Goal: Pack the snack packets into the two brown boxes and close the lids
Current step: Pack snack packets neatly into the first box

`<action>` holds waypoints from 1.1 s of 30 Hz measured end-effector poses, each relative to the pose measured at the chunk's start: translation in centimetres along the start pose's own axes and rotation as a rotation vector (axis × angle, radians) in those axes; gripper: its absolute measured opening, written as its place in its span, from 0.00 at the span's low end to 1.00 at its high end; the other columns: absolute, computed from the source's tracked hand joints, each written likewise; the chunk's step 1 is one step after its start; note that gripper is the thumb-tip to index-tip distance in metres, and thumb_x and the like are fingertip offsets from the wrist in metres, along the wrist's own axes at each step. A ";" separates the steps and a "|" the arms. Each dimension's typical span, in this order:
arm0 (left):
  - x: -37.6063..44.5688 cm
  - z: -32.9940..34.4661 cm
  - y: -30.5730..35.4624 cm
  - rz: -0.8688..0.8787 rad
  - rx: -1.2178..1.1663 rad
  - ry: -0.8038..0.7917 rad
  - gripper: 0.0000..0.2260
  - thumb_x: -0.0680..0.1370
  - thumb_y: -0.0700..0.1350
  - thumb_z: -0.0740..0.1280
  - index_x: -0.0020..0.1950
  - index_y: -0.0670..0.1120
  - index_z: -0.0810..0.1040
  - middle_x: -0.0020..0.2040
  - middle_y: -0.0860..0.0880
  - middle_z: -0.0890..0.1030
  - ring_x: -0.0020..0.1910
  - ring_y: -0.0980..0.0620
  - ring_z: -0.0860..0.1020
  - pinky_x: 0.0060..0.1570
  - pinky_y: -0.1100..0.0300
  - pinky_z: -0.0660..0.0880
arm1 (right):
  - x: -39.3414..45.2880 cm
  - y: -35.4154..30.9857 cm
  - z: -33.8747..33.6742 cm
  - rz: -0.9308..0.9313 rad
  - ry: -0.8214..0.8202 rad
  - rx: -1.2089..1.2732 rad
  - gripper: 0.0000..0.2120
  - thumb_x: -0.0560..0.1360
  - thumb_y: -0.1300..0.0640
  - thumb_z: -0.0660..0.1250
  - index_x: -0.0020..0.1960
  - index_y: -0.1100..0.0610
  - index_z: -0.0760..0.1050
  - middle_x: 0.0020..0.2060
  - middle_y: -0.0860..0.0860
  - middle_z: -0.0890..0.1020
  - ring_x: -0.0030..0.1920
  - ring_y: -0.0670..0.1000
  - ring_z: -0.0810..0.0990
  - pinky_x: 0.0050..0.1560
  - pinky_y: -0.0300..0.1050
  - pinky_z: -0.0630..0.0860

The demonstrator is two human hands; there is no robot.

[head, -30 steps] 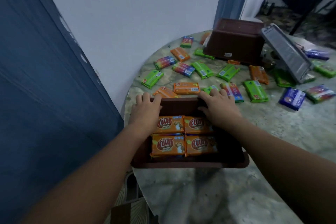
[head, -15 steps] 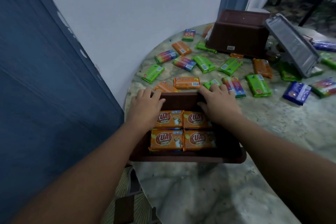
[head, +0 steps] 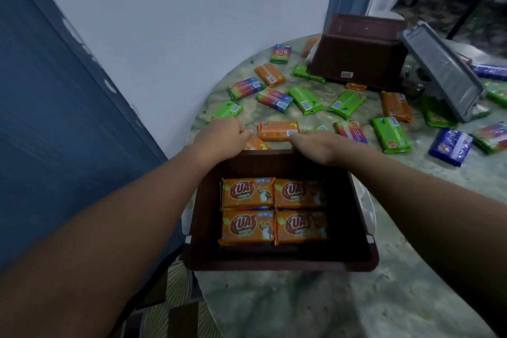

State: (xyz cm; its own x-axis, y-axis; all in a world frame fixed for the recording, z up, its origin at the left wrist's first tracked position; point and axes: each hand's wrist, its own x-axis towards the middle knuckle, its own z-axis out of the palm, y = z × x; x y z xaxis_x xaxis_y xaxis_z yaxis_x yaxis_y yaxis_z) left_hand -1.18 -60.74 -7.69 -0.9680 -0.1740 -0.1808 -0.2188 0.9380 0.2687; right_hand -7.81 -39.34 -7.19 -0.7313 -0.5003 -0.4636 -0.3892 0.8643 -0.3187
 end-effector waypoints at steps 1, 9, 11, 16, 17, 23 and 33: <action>1.2 -0.1 0.0 0.014 0.025 -0.026 0.17 0.83 0.53 0.63 0.39 0.45 0.77 0.37 0.46 0.78 0.38 0.46 0.77 0.37 0.53 0.71 | 0.9 -0.3 -0.5 0.013 -0.024 -0.006 0.30 0.79 0.39 0.45 0.65 0.55 0.76 0.70 0.59 0.75 0.66 0.59 0.74 0.65 0.53 0.69; 7.5 1.7 -0.4 0.244 0.345 -0.297 0.26 0.74 0.44 0.76 0.71 0.51 0.75 0.66 0.47 0.76 0.63 0.45 0.75 0.57 0.51 0.75 | 7.5 0.0 -0.4 0.009 0.033 -0.138 0.22 0.80 0.48 0.68 0.73 0.49 0.72 0.68 0.56 0.75 0.67 0.59 0.74 0.63 0.48 0.72; 8.3 2.7 -0.8 0.318 0.458 -0.277 0.27 0.74 0.44 0.75 0.72 0.52 0.73 0.67 0.46 0.75 0.64 0.44 0.74 0.57 0.49 0.76 | 9.1 0.4 0.5 0.006 0.069 -0.187 0.28 0.78 0.48 0.70 0.76 0.48 0.67 0.70 0.57 0.70 0.68 0.61 0.72 0.64 0.51 0.70; 9.1 4.9 -1.5 0.393 0.531 -0.236 0.22 0.75 0.43 0.71 0.69 0.50 0.71 0.64 0.45 0.75 0.61 0.43 0.76 0.50 0.50 0.74 | 12.0 0.9 2.4 -0.027 0.047 -0.261 0.35 0.76 0.51 0.69 0.79 0.48 0.58 0.75 0.54 0.64 0.73 0.61 0.65 0.70 0.61 0.69; 9.2 5.1 -1.5 0.406 0.544 -0.216 0.21 0.76 0.43 0.71 0.68 0.50 0.71 0.63 0.45 0.75 0.60 0.43 0.77 0.47 0.51 0.73 | 12.3 0.9 2.6 -0.030 0.038 -0.280 0.35 0.77 0.51 0.69 0.79 0.48 0.57 0.76 0.54 0.63 0.73 0.61 0.65 0.70 0.61 0.68; 10.1 5.1 -1.5 0.425 0.586 -0.204 0.27 0.70 0.50 0.79 0.65 0.50 0.72 0.62 0.47 0.77 0.60 0.44 0.77 0.46 0.53 0.69 | 13.1 0.2 3.0 0.083 0.034 -0.314 0.34 0.75 0.43 0.70 0.75 0.55 0.62 0.70 0.60 0.65 0.70 0.65 0.68 0.67 0.60 0.71; 9.2 4.1 -3.9 0.125 -0.104 -0.193 0.30 0.68 0.58 0.77 0.61 0.49 0.66 0.57 0.47 0.69 0.48 0.50 0.75 0.39 0.57 0.72 | 10.2 -0.5 0.9 0.043 0.403 -0.018 0.37 0.67 0.39 0.75 0.65 0.55 0.62 0.57 0.54 0.75 0.50 0.58 0.77 0.42 0.50 0.73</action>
State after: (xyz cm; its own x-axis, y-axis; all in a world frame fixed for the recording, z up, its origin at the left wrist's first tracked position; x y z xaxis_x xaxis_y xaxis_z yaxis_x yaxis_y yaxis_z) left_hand -8.71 -64.81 -14.26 -0.9493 0.0115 -0.3142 -0.1196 0.9110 0.3948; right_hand -14.56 -44.88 -12.51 -0.9068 -0.4059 -0.1135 -0.3606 0.8866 -0.2898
